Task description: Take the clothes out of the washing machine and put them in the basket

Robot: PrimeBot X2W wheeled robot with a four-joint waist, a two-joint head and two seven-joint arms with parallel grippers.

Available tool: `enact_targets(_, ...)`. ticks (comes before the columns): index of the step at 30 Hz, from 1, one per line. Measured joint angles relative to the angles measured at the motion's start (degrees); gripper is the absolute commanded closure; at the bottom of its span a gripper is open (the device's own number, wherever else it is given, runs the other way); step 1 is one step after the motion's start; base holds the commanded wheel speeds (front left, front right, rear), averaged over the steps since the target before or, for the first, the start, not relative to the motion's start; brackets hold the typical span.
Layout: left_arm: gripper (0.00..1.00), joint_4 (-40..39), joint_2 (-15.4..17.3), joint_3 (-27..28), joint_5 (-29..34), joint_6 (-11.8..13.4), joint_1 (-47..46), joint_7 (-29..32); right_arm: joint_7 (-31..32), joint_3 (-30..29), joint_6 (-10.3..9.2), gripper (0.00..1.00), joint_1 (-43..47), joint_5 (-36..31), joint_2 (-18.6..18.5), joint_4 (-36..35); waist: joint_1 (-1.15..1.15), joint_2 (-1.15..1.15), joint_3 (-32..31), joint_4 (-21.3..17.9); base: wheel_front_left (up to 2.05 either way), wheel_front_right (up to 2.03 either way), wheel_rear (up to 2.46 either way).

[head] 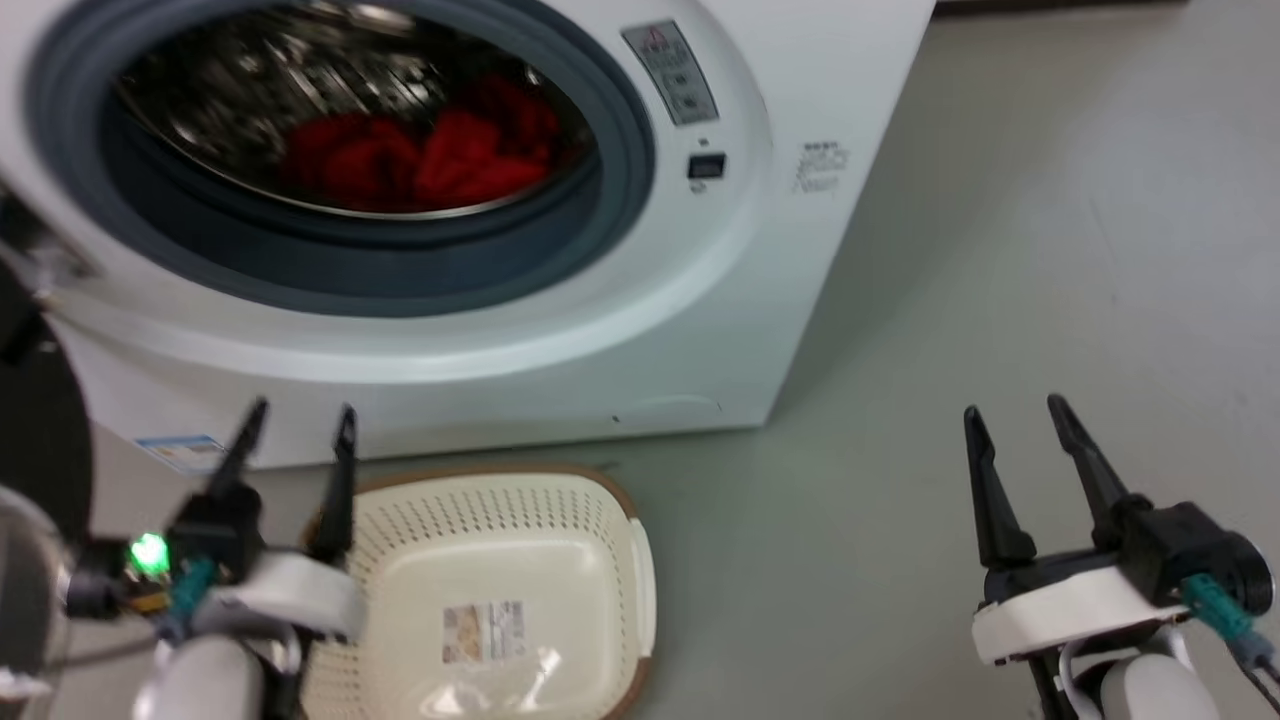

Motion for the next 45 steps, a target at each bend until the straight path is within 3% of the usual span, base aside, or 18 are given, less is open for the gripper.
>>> enact_targets(7, 0.0, 10.32, 12.11, -3.09, -0.87, -1.92, -19.15, 0.67, 0.0, -0.16, 0.0, 0.0, -3.86, 2.72, -0.05, -1.19, 0.01, 0.0, 9.42, -3.73, 0.0, 0.0, 0.0)
enact_targets(14, 0.0, 20.49, 25.72, -13.56, -4.43, -2.0, -40.02, 9.2, 0.0, 1.46, 0.0, 0.0, -7.56, 7.54, -0.07, -2.32, 0.01, 0.0, 18.65, -7.83, 0.0, 0.0, 0.0)
enact_targets(21, 0.0, 25.06, 32.62, -24.14, -10.04, -2.1, -58.61, 21.46, 0.0, 4.53, 0.01, 0.0, -9.19, 10.78, -0.04, -3.13, 0.02, 0.0, 25.75, -12.09, 0.0, 0.0, 0.0)
enact_targets(28, 0.0, 26.11, 38.78, -36.42, -17.18, -2.13, -74.79, 38.82, 0.0, 6.97, 0.01, 0.0, -9.49, 13.69, -0.01, -4.53, 0.01, 0.0, 31.65, -15.77, 0.0, 0.0, 0.0)
enact_targets(31, 0.0, 26.27, 40.85, -39.42, -21.99, -2.11, -80.99, 46.54, 0.0, 7.51, 0.0, 0.0, -9.56, 14.6, -0.09, -4.82, 0.01, 0.0, 33.8, -17.15, 0.0, 0.0, 0.0)
enact_targets(35, 0.0, 28.49, 41.25, -40.47, -26.25, -2.1, -86.69, 56.66, 0.0, 7.56, 0.0, 0.0, -9.64, 16.42, -0.08, -6.05, 0.01, 0.0, 36.56, -18.32, 0.0, 0.0, 0.0)
enact_targets(45, 0.0, 29.39, 42.37, -43.62, -28.61, -2.1, -93.84, 65.14, 0.0, 9.75, 0.0, 0.0, -10.5, 17.61, -0.07, -7.33, 0.0, 0.0, 41.39, -20.44, 0.0, 0.0, 0.0)
